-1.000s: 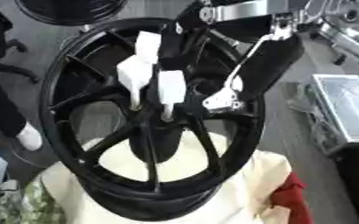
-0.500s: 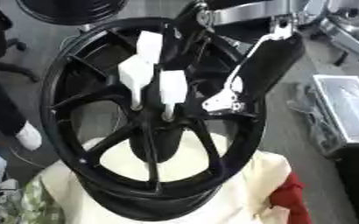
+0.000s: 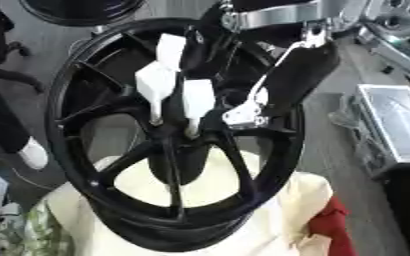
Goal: Pull the pin out of the wheel hub.
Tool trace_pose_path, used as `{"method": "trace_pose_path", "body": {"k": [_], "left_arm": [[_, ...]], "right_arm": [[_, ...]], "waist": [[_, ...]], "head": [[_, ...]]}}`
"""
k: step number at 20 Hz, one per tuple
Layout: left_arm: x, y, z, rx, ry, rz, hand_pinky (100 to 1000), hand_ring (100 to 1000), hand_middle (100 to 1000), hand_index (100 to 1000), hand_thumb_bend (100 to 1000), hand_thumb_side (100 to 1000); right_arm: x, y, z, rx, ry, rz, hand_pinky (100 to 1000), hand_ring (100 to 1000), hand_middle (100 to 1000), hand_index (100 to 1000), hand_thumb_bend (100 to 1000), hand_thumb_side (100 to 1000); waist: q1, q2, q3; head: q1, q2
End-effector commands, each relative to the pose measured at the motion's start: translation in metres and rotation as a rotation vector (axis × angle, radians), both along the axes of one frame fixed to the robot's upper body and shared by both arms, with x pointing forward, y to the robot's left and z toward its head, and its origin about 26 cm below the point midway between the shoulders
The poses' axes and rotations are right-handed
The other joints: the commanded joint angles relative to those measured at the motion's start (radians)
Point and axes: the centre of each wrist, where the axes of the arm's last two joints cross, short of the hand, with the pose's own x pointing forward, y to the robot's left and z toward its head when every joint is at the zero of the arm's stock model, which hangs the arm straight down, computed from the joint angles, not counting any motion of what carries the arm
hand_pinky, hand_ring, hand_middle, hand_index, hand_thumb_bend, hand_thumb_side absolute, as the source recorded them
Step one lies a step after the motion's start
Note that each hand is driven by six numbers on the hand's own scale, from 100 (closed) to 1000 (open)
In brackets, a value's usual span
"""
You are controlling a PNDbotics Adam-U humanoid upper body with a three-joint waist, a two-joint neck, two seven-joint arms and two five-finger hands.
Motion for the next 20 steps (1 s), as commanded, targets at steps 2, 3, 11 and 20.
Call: {"method": "trace_pose_path", "body": {"k": [2, 3, 11, 20], "left_arm": [[-0.005, 0.007, 0.018, 0.02, -0.039, 0.014, 791, 828, 779, 834, 1000, 521], [-0.005, 0.007, 0.018, 0.019, -0.038, 0.014, 793, 829, 772, 824, 1000, 517], [-0.004, 0.003, 0.02, 0.016, -0.045, -0.006, 797, 832, 770, 819, 1000, 510], [-0.004, 0.001, 0.022, 0.016, -0.052, -0.013, 798, 828, 767, 815, 1000, 506]], "right_arm": [[-0.004, -0.001, 0.007, -0.01, 0.007, -0.045, 854, 814, 776, 831, 337, 502], [-0.003, -0.001, 0.005, -0.007, 0.008, -0.054, 846, 805, 761, 833, 322, 500], [0.002, -0.005, -0.016, -0.003, 0.028, -0.167, 842, 800, 758, 834, 314, 505], [0.003, -0.007, -0.018, 0.023, 0.0, -0.207, 843, 809, 773, 847, 319, 482]], "waist": [[0.007, -0.01, 0.004], [0.006, -0.004, 0.005], [0.006, 0.024, 0.02], [0.007, 0.043, 0.032]], "head": [[-0.004, -0.001], [-0.004, -0.001], [-0.016, -0.001], [-0.021, -0.001]]}}
